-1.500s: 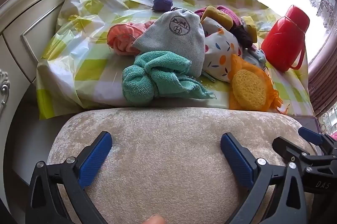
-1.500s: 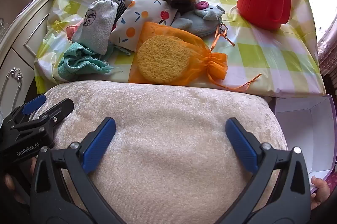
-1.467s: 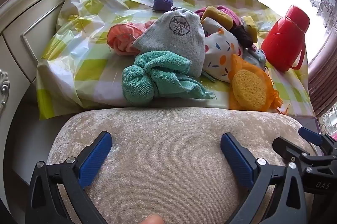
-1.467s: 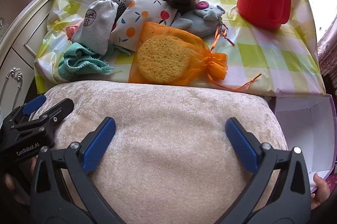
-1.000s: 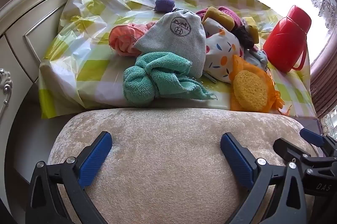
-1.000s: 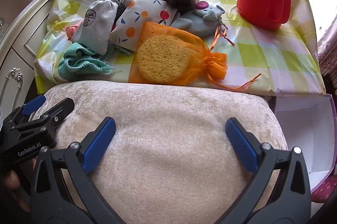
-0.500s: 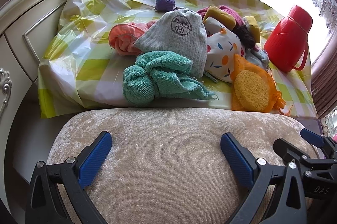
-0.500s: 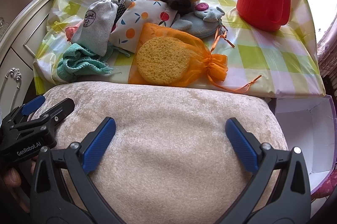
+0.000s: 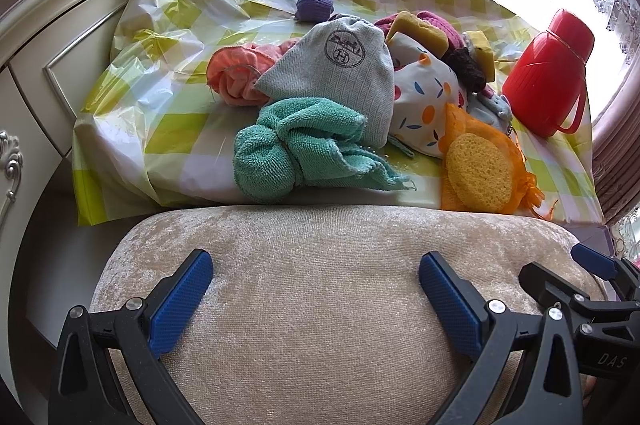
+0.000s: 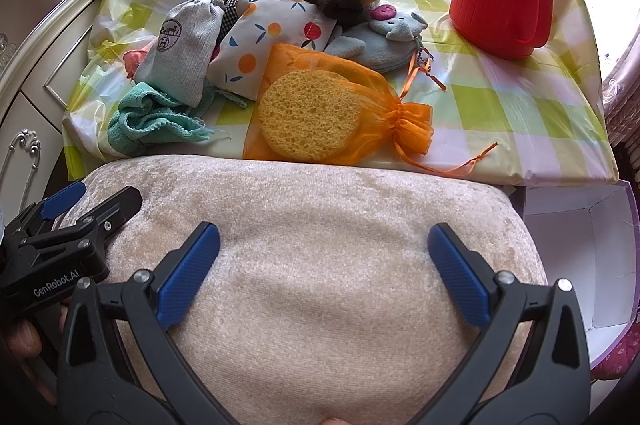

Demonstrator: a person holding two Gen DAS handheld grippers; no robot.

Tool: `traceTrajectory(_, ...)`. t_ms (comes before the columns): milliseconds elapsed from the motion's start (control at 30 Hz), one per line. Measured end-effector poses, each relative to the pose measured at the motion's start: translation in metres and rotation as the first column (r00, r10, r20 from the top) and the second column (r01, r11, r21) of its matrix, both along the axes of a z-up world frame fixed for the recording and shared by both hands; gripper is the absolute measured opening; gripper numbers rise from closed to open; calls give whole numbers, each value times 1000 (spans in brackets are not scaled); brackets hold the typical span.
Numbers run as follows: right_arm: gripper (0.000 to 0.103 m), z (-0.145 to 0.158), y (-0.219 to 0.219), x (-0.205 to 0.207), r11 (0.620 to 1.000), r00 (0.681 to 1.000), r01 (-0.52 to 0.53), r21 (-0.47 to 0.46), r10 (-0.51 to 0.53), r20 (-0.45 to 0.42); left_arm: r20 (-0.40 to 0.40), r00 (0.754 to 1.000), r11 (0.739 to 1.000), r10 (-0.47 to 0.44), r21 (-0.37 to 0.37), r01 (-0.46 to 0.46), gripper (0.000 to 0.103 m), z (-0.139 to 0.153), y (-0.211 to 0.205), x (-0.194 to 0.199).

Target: Organize soft objects

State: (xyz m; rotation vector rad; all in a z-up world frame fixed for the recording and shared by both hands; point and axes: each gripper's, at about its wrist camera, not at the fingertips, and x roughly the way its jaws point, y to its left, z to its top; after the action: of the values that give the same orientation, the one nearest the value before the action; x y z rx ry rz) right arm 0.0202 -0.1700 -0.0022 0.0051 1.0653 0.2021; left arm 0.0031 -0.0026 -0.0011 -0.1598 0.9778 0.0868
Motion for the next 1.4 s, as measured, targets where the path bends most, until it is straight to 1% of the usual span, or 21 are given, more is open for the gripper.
traceTrajectory(1400, 103, -1, 2, 1, 1000, 1000, -5, -6, 5, -1, 10, 1000, 1000, 4, 0, -4, 103, 1, 1, -3)
